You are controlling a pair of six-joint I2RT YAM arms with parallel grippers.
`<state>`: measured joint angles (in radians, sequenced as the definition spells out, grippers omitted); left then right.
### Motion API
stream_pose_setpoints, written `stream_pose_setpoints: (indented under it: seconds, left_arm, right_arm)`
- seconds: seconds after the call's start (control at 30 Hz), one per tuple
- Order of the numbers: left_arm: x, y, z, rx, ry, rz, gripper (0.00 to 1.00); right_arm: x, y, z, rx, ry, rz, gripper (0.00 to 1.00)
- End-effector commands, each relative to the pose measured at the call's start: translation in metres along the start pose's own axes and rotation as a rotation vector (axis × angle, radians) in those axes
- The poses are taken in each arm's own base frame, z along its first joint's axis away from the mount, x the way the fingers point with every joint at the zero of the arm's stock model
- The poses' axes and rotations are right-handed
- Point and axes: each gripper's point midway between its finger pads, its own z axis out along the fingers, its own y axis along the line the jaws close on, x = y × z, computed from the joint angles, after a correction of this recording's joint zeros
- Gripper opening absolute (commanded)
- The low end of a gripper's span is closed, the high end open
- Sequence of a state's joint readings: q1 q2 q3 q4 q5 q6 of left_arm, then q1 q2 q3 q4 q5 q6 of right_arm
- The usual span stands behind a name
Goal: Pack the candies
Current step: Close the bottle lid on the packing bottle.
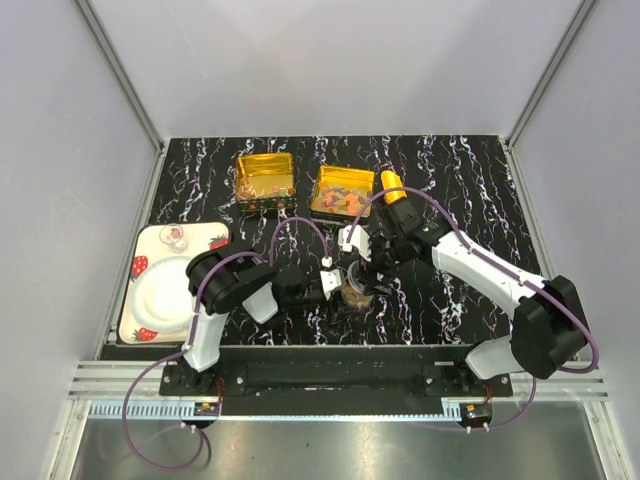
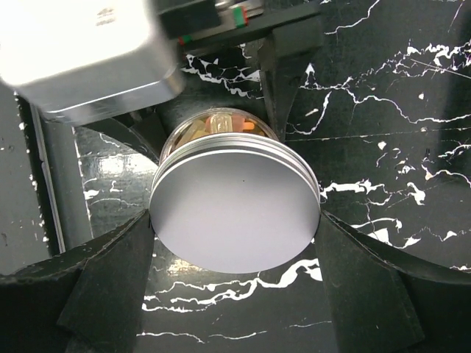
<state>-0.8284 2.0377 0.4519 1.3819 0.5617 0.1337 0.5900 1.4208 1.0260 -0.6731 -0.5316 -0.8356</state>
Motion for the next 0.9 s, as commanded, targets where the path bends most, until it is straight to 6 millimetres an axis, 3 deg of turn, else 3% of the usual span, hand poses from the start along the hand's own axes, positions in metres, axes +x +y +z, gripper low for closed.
stream_pose_setpoints:
  seconds: [0.0,0.23,0.63,0.87]
  left_arm:
    - [-0.057,0.020,0.000,-0.043,-0.227,0.113,0.88]
    - [-0.059,0.023,-0.001,-0.050,-0.232,0.110,0.86]
    - [-0.059,0.022,0.000,-0.040,-0.234,0.100,0.86]
    - [-0.059,0.020,0.000,-0.030,-0.234,0.096,0.85]
  right_arm:
    - [0.002,0.000,0.007,0.020,0.012,-0.005,0.84]
    - [0.010,0.002,0.010,0.035,0.042,-0.015,0.84]
    - [-0.001,-0.003,0.026,0.025,0.027,0.018,0.85]
    - [-0.019,-0.014,0.026,0.060,-0.018,0.037,0.85]
